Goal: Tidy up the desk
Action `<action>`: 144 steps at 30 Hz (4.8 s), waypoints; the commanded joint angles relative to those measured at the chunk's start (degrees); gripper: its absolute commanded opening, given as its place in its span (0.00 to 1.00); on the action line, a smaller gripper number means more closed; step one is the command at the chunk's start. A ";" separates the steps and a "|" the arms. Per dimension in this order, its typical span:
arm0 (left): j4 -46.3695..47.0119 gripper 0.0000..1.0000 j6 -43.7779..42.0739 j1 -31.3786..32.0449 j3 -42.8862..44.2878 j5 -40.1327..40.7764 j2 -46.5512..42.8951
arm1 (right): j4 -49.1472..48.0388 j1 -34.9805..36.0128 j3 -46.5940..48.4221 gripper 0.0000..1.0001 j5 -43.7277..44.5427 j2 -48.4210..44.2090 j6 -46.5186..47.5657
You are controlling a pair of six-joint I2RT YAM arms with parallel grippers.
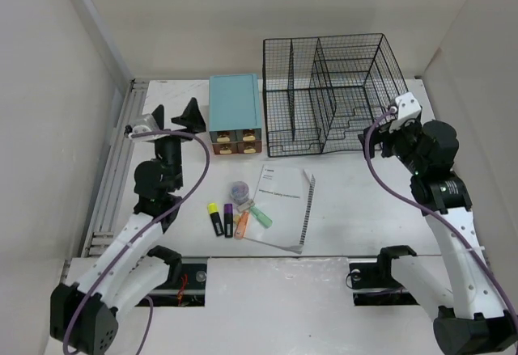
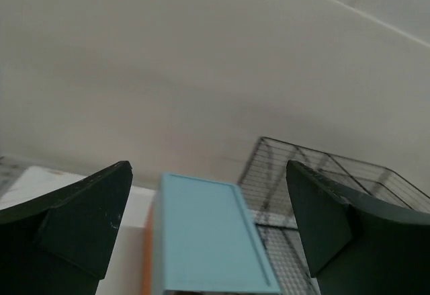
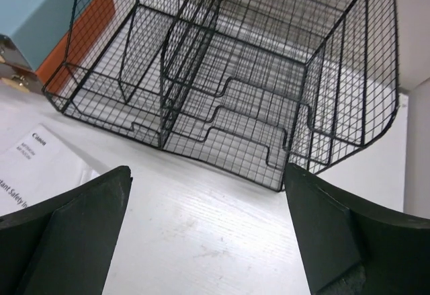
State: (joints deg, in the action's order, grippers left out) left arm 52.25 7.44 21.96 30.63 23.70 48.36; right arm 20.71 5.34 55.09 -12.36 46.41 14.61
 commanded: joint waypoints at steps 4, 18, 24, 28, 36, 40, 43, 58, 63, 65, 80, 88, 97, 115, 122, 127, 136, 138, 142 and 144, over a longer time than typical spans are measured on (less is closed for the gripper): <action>-10.33 0.99 8.01 3.35 1.01 -34.44 -6.95 | 2.23 0.72 -0.50 1.00 -4.85 -4.56 1.02; -1.33 0.80 38.62 7.47 -15.34 -49.36 -7.69 | 10.04 -1.48 -2.97 1.00 -34.97 -2.66 7.53; -10.23 0.34 32.21 18.63 -16.13 -39.46 -4.24 | 6.38 -1.48 -5.68 0.86 -42.57 2.09 1.17; -17.07 0.32 25.96 27.42 -12.80 -30.76 1.11 | 1.80 -1.48 -8.49 0.72 -40.73 9.38 -5.63; -16.31 0.52 20.43 33.15 -9.80 -17.03 16.22 | -10.43 1.42 -15.36 0.91 -32.83 26.61 -10.12; -10.42 0.58 18.41 33.15 -11.03 -14.74 21.15 | -15.25 4.40 -15.27 1.00 -29.66 32.59 -13.20; -6.73 0.59 17.35 33.15 -10.51 -14.21 26.41 | -20.34 7.47 -15.80 1.00 -27.28 36.27 -15.92; 0.92 0.53 16.82 28.85 -6.29 -17.90 42.60 | -25.19 14.86 -16.33 1.00 -31.84 46.83 -20.85; 1.97 0.42 16.82 28.85 -5.06 -21.41 47.17 | -25.19 17.41 -13.88 0.71 -35.80 51.22 -19.71; 2.51 0.42 17.43 28.85 -5.06 -22.03 48.40 | -25.19 17.95 -13.87 0.55 -37.20 51.23 -19.71; -10.75 0.83 14.27 26.30 0.12 -25.10 33.92 | -13.43 19.17 -4.58 0.00 -18.78 26.73 -7.08; -21.13 0.81 13.21 23.84 2.50 -27.13 20.04 | 0.38 24.27 16.96 0.00 1.27 27.41 0.95; -23.33 0.73 14.79 22.78 -1.27 -27.13 13.79 | 0.05 26.74 35.77 0.00 19.63 34.35 2.09; -26.06 0.64 16.46 22.78 -4.27 -26.60 7.45 | -11.22 22.78 41.68 0.00 46.54 38.66 1.04; -26.06 0.64 17.08 22.78 -4.27 -27.13 7.45 | -12.80 23.40 46.93 0.00 45.93 46.64 -0.63; -26.58 0.64 17.60 22.78 -4.27 -26.61 6.40 | -16.13 24.53 49.59 0.00 45.75 56.85 -2.75; -27.11 0.63 18.13 22.78 -5.94 -25.55 4.82 | -25.89 26.38 47.31 0.00 50.94 62.74 -4.50; -26.59 0.63 18.13 22.78 -5.94 -25.55 5.43 | -26.42 26.38 46.43 0.00 50.42 62.75 -5.99; -26.06 0.63 18.13 22.78 -5.94 -24.41 5.96 | -26.42 26.38 41.95 0.00 48.93 62.67 -7.76; -26.06 0.67 20.32 22.78 -6.46 -20.92 6.48 | -26.42 26.38 38.35 0.19 47.09 61.18 -8.55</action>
State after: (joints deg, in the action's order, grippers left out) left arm 23.97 25.74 44.88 25.06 -1.10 54.68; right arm -0.47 31.24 96.16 35.57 111.81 8.58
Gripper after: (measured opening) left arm 0.658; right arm 0.181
